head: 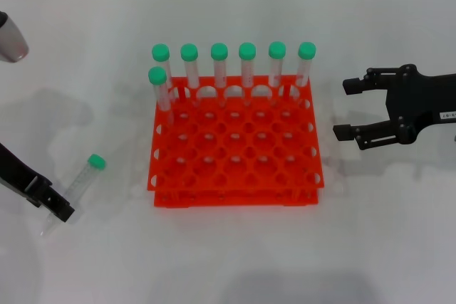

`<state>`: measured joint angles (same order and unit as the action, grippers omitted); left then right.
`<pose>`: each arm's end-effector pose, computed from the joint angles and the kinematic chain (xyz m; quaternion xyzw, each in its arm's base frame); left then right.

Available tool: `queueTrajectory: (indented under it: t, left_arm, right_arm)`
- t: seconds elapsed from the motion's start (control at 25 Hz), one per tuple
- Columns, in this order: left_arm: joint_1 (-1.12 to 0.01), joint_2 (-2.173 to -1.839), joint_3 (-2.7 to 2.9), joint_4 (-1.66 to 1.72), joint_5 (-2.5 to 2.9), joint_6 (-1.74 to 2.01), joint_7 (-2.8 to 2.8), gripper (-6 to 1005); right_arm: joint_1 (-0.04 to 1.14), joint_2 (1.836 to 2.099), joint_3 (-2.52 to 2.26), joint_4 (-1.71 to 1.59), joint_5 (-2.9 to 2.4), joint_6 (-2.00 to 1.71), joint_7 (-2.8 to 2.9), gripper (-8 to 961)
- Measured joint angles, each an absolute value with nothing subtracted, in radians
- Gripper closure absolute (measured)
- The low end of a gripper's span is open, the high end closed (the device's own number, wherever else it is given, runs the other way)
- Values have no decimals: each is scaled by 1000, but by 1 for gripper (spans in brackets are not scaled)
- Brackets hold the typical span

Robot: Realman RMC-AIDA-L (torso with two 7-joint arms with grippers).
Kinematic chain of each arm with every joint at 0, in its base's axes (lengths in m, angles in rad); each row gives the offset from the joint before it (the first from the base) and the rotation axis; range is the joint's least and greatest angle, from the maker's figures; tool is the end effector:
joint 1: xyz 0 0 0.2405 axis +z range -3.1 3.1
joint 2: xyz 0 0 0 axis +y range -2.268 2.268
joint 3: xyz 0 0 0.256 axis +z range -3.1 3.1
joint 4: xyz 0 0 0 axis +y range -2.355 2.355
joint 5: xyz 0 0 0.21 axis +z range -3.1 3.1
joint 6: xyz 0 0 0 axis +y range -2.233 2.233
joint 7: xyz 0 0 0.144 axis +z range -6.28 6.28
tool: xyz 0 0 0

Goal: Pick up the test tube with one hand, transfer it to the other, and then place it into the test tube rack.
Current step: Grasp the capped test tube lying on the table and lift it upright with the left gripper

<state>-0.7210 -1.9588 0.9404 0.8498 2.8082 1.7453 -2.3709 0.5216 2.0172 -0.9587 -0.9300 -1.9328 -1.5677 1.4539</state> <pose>-0.2857 0.3418 0.0522 -0.8296 -0.4960 0.2465 0.0710 0.2241 0.3485 0.0302 -0.9765 0.0867 0.1591 0.1166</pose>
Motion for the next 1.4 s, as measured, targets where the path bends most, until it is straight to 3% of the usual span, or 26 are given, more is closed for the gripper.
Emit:
queueTrajectory:
  t: [1.4]
  left_arm:
    - [-720,-1979,977,847,2833,1723,-2375,582]
  right_arm:
    - [518,2017,-959,-918,-1931,-1567,1443,111]
